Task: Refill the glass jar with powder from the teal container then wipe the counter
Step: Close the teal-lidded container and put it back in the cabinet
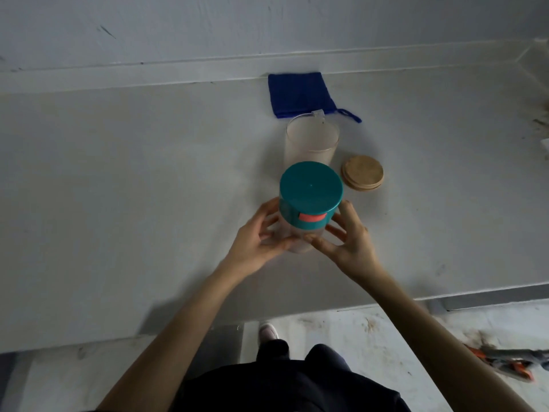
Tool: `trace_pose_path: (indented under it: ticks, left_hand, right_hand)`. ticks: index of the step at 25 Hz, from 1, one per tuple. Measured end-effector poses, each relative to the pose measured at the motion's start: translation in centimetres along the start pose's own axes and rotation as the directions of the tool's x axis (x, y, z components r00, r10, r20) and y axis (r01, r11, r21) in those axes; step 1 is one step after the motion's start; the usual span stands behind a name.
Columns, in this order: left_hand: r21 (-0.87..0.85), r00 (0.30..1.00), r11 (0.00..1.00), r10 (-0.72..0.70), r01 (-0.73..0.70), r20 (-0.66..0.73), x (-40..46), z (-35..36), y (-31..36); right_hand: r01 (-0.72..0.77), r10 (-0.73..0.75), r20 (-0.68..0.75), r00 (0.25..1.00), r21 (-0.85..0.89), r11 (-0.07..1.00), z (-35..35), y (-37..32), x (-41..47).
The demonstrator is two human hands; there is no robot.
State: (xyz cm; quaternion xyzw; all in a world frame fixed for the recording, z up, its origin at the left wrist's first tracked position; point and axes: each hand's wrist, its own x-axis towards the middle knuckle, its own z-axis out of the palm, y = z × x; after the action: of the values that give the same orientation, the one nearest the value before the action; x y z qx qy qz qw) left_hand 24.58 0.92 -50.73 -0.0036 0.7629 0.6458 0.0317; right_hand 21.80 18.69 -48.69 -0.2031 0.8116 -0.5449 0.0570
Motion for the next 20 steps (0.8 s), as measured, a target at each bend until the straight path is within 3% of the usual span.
trace_pose_path:
  ticks: [4, 11, 17, 20]
  left_hand:
    - [-0.003, 0.997, 1.0, 0.016, -0.017, -0.072, -2.9, 1.6, 0.1]
    - [-0.015, 0.985, 0.997, -0.078, 0.077, -0.154, -9.4, 6.3, 0.7]
    - [-0.038, 0.967, 0.998, -0.051, 0.043, -0.25, -16.0, 11.2, -0.1]
    - [-0.003, 0.959, 0.996, -0.092, 0.095, -0.268, -19.1, 13.1, -0.7]
  right_hand:
    - [0.003, -0.004, 0.039, 0.999, 0.041, 0.999, -0.1, -0.4, -2.3]
    - [-0.004, -0.001, 0.148, 0.989, 0.031, 1.0, -2.1, -0.7, -8.6]
    - [0.035, -0.045, 0.16, 0.986, 0.064, 0.997, -3.5, -0.2, -15.4]
    - [-0.015, 0.007, 0.193, 0.981, 0.04, 0.999, -3.4, 0.3, -18.6]
